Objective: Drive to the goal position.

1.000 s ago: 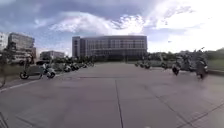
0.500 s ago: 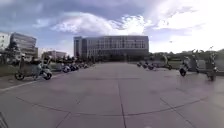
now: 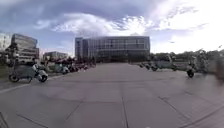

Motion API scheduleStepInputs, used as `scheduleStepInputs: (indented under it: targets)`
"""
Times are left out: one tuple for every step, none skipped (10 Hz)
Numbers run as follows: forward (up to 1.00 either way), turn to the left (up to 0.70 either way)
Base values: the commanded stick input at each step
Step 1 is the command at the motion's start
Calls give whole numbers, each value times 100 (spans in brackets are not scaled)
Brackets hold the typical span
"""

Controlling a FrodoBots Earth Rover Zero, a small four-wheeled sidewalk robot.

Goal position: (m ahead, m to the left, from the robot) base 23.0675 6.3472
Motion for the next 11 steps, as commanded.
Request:
scheduleStepInputs:
  targets:
    - [70, 0]
    - [70, 0]
    - [70, 0]
    - [70, 0]
    - [70, 0]
    - [70, 0]
    - [70, 0]
    - [70, 0]
    - [70, 0]
    - [70, 0]
    - [70, 0]
